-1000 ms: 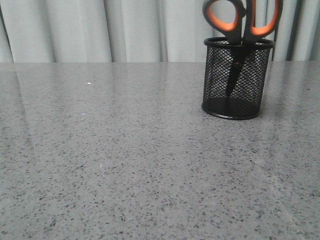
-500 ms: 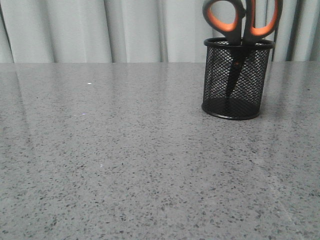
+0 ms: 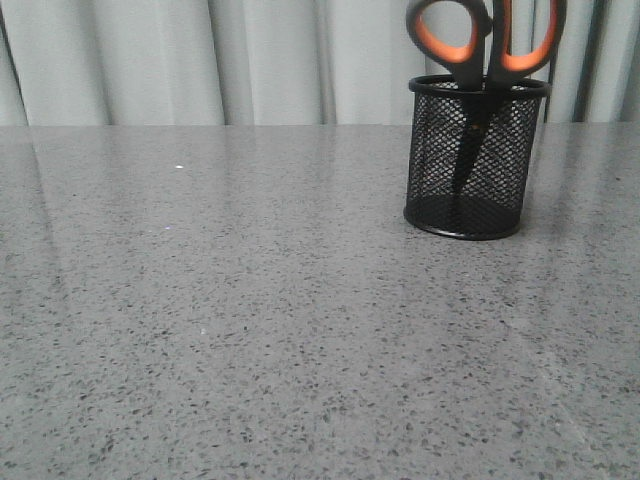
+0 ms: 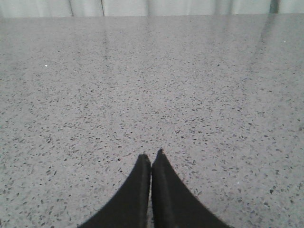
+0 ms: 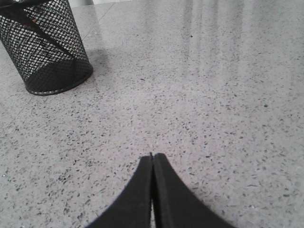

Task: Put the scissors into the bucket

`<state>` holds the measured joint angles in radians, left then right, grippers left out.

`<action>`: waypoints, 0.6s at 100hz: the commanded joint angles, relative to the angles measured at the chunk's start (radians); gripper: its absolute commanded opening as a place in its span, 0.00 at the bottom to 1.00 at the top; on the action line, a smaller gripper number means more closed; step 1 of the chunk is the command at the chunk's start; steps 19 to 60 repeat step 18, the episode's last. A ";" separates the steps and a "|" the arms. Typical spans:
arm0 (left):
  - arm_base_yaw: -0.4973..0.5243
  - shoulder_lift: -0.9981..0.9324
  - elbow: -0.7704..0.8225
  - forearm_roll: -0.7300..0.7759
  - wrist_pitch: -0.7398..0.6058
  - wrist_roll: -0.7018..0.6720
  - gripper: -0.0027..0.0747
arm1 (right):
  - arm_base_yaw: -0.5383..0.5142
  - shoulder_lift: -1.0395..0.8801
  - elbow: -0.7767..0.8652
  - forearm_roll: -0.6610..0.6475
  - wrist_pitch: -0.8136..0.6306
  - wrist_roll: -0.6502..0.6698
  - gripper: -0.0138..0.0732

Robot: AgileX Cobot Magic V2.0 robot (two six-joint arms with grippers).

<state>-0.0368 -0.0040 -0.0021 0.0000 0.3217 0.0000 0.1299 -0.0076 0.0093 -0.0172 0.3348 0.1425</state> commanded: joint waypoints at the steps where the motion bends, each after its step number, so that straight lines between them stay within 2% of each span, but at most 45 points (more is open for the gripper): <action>1: 0.003 -0.025 0.028 -0.010 -0.074 0.000 0.01 | -0.006 -0.024 0.020 -0.023 -0.029 -0.006 0.08; 60: 0.003 -0.025 0.028 -0.010 -0.074 0.000 0.01 | -0.006 -0.024 0.020 -0.023 -0.029 -0.006 0.08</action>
